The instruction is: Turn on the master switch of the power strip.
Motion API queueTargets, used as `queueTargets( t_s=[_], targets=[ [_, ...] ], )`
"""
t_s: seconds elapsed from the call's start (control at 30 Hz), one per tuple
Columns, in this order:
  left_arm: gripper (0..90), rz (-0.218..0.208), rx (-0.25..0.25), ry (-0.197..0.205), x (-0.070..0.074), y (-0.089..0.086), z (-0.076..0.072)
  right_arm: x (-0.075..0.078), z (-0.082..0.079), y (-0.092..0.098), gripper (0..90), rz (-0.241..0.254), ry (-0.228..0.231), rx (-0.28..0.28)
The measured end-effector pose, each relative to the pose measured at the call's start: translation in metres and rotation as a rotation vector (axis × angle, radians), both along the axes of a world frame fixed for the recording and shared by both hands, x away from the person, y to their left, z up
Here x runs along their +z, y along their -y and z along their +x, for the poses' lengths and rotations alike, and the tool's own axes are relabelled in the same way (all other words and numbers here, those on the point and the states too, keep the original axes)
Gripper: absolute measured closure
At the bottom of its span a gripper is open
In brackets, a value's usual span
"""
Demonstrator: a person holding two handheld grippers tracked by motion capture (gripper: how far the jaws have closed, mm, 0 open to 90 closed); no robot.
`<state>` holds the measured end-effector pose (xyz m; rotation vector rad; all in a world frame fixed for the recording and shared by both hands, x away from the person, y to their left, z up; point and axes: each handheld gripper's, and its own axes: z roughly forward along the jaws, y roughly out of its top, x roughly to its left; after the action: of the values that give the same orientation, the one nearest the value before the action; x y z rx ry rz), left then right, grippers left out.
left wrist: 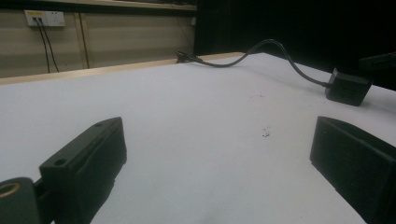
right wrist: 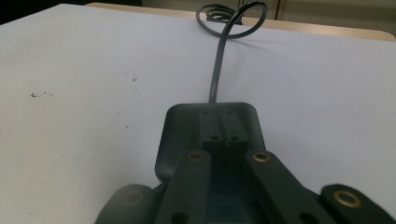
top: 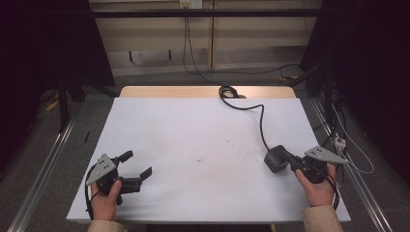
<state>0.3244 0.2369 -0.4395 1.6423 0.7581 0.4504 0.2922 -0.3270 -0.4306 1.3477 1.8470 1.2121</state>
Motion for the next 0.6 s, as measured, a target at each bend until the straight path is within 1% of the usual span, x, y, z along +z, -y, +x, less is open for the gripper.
queueTargets(
  t_s=[0.2,0.4,0.5,0.6],
  targets=[
    [3.5,0.000,0.001,0.001,0.0002,0.0002,-0.0004,-0.0001,0.0001,-0.0003,90.0,0.000,-0.002,-0.003],
    [3.5,-0.002,0.001,-0.001,0.0001,0.0008,-0.0006,0.0005,-0.0001,-0.0018,90.0,-0.020,-0.001,-0.005],
    [3.5,-0.001,0.000,-0.001,0.0001,0.0009,-0.0006,0.0001,0.0000,-0.0014,90.0,-0.010,-0.002,-0.005],
    [3.5,-0.001,0.000,0.000,0.0001,0.0009,-0.0005,0.0001,-0.0001,-0.0016,90.0,-0.016,-0.001,-0.005]
  ],
)
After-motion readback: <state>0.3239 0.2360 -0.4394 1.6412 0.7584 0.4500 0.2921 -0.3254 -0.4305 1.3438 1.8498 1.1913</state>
